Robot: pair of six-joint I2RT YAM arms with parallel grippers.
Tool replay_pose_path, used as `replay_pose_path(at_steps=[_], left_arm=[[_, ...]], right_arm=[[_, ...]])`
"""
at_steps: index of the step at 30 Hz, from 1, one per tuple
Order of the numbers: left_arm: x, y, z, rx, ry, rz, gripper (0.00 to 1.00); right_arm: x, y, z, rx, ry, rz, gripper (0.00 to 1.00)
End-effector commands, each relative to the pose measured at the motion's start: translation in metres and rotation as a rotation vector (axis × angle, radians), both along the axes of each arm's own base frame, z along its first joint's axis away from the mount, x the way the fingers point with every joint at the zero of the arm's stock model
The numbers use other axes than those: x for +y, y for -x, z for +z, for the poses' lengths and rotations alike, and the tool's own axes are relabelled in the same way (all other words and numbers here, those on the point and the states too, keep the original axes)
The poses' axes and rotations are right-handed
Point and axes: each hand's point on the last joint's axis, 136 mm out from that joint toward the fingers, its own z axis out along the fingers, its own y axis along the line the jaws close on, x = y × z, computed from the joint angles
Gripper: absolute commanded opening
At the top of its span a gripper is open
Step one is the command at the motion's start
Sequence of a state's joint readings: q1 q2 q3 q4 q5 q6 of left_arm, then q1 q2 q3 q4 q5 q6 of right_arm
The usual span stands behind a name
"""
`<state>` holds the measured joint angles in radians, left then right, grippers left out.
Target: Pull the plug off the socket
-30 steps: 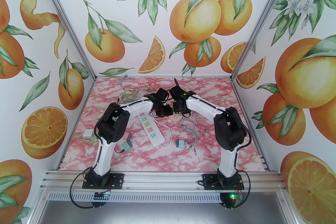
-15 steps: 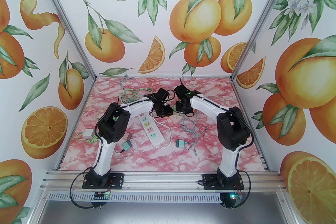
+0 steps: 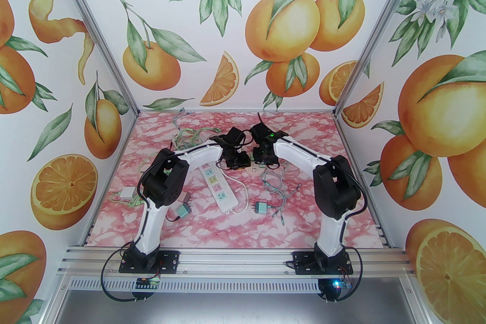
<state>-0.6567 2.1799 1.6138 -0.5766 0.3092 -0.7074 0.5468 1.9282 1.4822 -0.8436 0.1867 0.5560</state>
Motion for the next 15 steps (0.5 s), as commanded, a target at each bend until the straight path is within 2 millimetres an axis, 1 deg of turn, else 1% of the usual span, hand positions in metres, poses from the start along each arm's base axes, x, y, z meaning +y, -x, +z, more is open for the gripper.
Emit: replay_pose_path(at_steps=[1, 5, 12, 14, 15], left_arm=[[0.028, 0.062, -0.097, 0.209, -0.243, -0.063, 0.25], [0.028, 0.063, -0.097, 0.209, -0.25, -0.068, 0.25], [0.032, 0.065, -0.1, 0.212, -0.264, -0.072, 0.24], [0.034, 0.067, -0.101, 0.215, -0.268, -0.071, 0.24], [0.033, 0.067, -0.101, 0.217, -0.266, -0.071, 0.24]], right_arm=[[0.065, 0.032, -0.002, 0.079, -0.086, 0.177, 0.26], [0.068, 0.033, -0.002, 0.077, -0.106, 0.173, 0.26], [0.057, 0.022, 0.008, 0.067, -0.167, 0.137, 0.26], [0.046, 0.016, 0.014, 0.061, -0.214, 0.104, 0.26], [0.033, 0.01, 0.018, 0.063, -0.291, 0.048, 0.27]])
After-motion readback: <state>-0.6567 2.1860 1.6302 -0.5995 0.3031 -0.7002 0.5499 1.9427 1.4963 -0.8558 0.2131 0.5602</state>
